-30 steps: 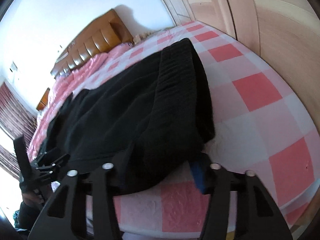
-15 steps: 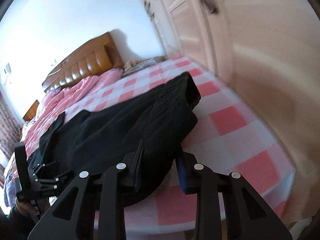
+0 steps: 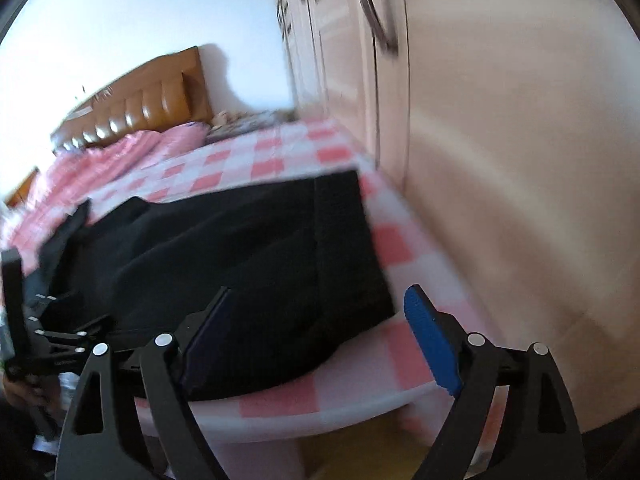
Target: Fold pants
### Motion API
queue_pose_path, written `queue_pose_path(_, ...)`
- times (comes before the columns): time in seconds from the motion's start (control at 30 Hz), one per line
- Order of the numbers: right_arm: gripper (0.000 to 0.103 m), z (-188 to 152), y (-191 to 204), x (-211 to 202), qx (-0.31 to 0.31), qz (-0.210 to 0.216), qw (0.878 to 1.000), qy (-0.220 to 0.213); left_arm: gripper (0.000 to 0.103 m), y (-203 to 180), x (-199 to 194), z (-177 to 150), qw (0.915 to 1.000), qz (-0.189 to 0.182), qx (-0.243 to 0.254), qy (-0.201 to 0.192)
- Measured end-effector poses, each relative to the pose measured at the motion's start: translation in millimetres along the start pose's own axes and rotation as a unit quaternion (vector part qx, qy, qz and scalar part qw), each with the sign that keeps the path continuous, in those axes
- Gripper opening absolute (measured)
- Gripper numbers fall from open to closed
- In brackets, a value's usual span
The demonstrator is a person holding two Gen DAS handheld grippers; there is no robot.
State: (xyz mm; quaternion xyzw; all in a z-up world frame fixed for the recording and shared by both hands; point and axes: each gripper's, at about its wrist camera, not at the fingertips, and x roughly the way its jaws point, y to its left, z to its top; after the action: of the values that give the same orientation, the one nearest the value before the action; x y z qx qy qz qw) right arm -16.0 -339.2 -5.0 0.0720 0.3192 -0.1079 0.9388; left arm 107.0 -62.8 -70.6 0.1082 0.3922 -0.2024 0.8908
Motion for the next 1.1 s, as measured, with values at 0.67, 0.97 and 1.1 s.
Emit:
queue_pose_path(0.67,0.087,47,252,143,-0.217,0.141,0.956,0.137,0.101,199,-51,14,0.9794,0.115,-0.166,0.014)
queue_pose_path(0.97,0.087,34,269,154,-0.216,0.152,0.955,0.137,0.101,262,53,123,0.9681,0.152,-0.170,0.103)
queue_pose_path(1.1,0.087,34,267,155,-0.210,0.158,0.955,0.138,0.067,263,99,131,0.9558,0.179,-0.149,0.180)
